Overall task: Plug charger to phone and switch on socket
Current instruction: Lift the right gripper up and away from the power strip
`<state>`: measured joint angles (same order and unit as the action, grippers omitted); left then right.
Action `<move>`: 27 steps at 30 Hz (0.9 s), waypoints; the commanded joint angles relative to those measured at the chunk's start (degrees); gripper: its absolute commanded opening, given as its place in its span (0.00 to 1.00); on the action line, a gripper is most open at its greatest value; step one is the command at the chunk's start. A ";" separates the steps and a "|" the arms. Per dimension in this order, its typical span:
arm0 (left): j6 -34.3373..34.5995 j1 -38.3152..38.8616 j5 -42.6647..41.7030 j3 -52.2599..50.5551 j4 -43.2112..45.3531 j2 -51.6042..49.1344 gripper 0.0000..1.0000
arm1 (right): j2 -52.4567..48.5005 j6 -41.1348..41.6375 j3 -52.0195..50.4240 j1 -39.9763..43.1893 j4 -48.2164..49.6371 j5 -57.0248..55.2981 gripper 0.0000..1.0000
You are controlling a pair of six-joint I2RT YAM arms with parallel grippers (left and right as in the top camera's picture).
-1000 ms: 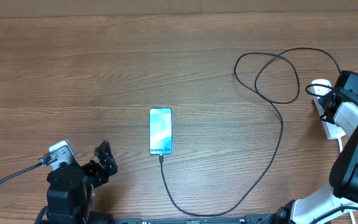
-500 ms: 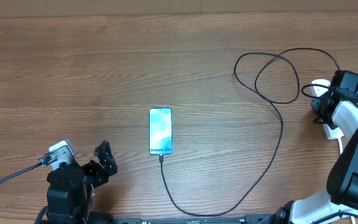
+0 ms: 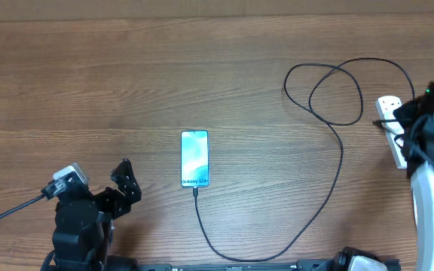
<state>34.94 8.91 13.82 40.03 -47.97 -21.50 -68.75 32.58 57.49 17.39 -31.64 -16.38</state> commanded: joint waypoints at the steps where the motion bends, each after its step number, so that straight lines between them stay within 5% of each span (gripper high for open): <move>1: 3.63 -0.26 2.03 -0.33 2.80 0.13 1.00 | 7.26 0.15 0.00 -1.90 0.96 3.06 0.04; 10: 4.50 -0.26 11.10 -0.68 18.18 0.15 0.99 | 26.23 -0.39 0.02 -4.63 3.32 6.16 0.04; 17: 4.55 -0.26 11.45 -0.68 15.19 2.89 0.99 | 33.48 -6.80 0.02 -4.63 4.39 6.21 0.04; 27: 4.52 -0.26 12.52 -1.22 11.82 19.39 1.00 | 33.66 -7.21 0.35 -4.63 3.21 14.27 0.04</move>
<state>39.07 8.91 24.73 39.51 -35.27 -5.21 -35.20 26.35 57.49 13.04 -28.51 -6.61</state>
